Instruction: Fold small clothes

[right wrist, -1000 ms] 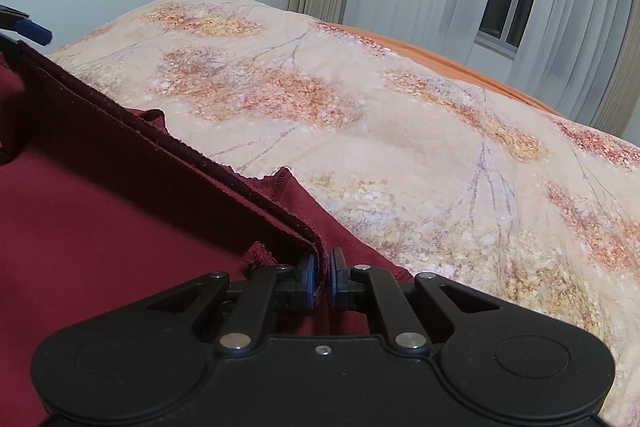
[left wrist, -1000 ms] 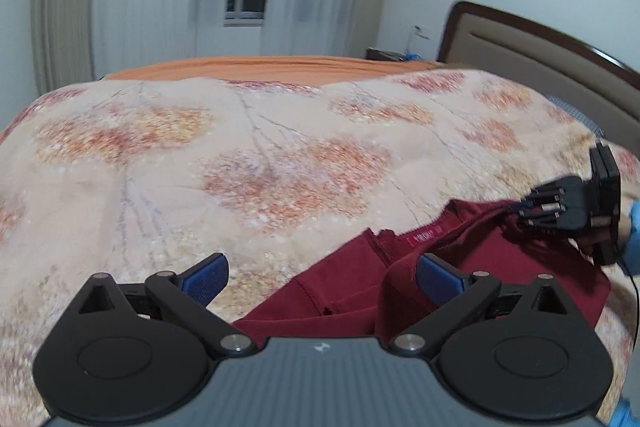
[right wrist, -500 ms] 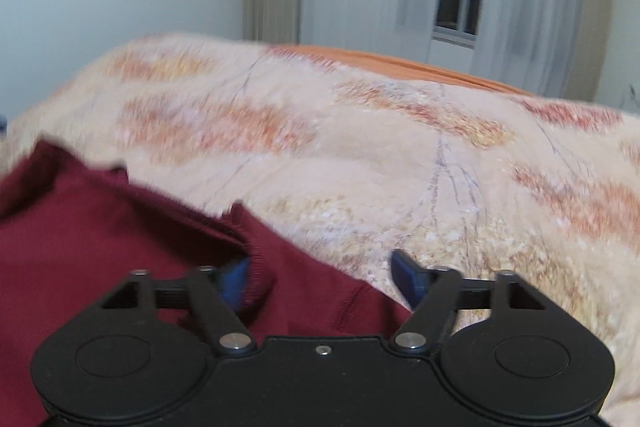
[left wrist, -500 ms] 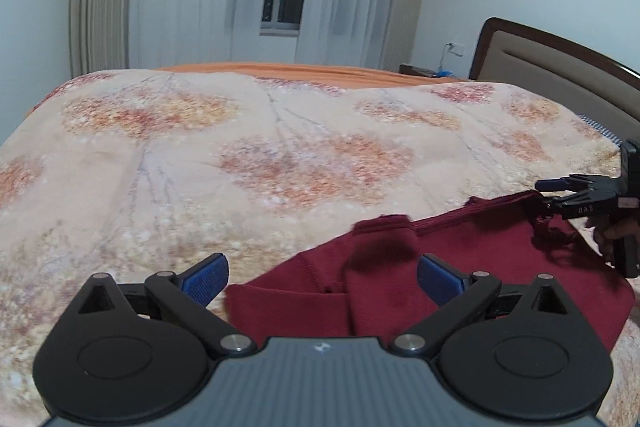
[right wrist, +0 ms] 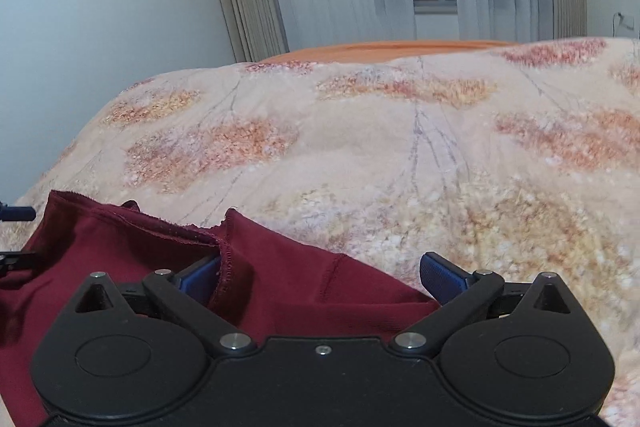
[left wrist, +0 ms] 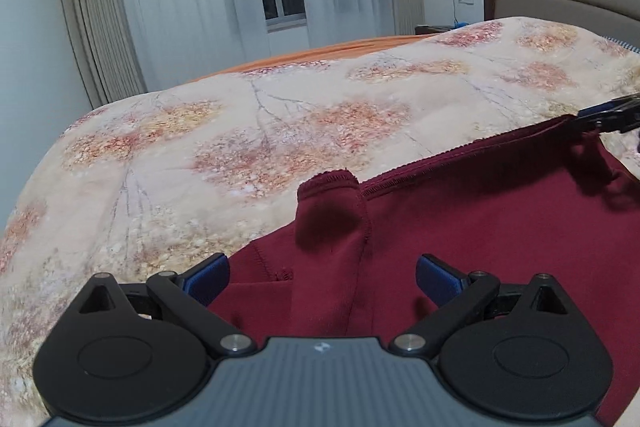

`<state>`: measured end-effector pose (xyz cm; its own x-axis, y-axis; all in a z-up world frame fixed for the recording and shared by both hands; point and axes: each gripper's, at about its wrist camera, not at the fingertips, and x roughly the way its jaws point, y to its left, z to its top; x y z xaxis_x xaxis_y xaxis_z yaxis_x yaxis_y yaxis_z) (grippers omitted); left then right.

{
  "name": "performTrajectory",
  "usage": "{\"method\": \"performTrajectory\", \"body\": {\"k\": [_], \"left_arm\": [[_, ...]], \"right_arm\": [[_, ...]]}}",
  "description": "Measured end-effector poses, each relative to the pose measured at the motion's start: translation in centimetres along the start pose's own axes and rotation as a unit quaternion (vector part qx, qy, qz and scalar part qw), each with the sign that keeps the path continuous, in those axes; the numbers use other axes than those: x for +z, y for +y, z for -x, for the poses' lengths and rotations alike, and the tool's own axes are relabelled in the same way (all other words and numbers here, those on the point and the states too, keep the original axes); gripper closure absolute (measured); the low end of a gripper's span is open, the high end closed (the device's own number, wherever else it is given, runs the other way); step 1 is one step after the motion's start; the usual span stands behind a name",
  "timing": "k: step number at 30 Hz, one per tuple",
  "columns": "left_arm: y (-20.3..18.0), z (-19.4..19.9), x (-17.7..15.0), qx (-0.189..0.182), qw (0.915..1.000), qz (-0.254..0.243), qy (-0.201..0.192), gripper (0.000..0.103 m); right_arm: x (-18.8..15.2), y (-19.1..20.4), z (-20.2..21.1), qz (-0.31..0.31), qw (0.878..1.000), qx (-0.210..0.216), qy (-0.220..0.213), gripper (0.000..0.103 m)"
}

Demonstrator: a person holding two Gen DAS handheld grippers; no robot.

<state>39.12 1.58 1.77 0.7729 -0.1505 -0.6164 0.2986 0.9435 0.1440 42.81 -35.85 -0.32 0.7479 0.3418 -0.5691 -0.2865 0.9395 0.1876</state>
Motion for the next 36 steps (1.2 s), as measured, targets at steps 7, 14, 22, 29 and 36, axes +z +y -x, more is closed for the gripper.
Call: {"method": "performTrajectory", "body": {"k": [7,14,22,29,36], "left_arm": [[1.0,0.8,0.0,0.017,0.999,0.03,-0.028,0.01],[2.5,1.0,-0.5,0.015,0.9974,0.063,-0.031,0.042],[3.4,1.9,-0.3,0.044,0.9938,0.09,-0.05,0.1],[5.5,2.2,-0.5,0.071,0.987,0.131,-0.062,0.102],[7.8,-0.9,-2.4,0.092,0.9784,0.184,-0.015,0.103]], "right_arm": [[-1.4,-0.2,3.5,0.019,0.999,-0.013,-0.045,0.001],[-3.9,1.7,4.3,0.067,0.997,0.027,-0.039,0.002],[-4.8,5.9,2.5,0.162,0.986,0.024,-0.033,0.064],[-2.8,3.8,2.4,0.104,0.991,-0.045,-0.076,0.097],[-3.5,1.5,-0.3,0.061,0.994,-0.079,-0.04,0.097]]}}
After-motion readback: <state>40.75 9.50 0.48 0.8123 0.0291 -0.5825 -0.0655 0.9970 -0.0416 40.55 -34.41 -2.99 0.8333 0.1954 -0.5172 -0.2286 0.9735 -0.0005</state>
